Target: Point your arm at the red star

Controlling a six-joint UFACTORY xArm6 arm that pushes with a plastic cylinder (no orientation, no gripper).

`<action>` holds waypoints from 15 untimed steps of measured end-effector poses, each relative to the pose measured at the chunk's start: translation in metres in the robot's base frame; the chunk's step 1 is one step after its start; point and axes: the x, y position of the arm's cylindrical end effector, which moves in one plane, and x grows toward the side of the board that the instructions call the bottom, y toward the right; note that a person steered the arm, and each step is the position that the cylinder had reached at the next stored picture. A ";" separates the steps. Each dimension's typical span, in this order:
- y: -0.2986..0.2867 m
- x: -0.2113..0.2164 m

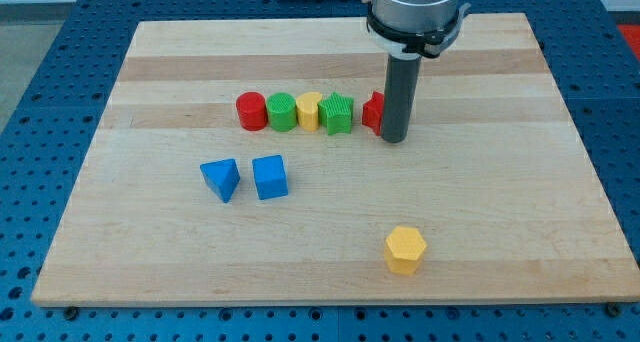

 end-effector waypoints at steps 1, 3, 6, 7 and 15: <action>0.000 -0.001; 0.005 0.015; 0.081 -0.016; 0.080 -0.024; 0.035 -0.039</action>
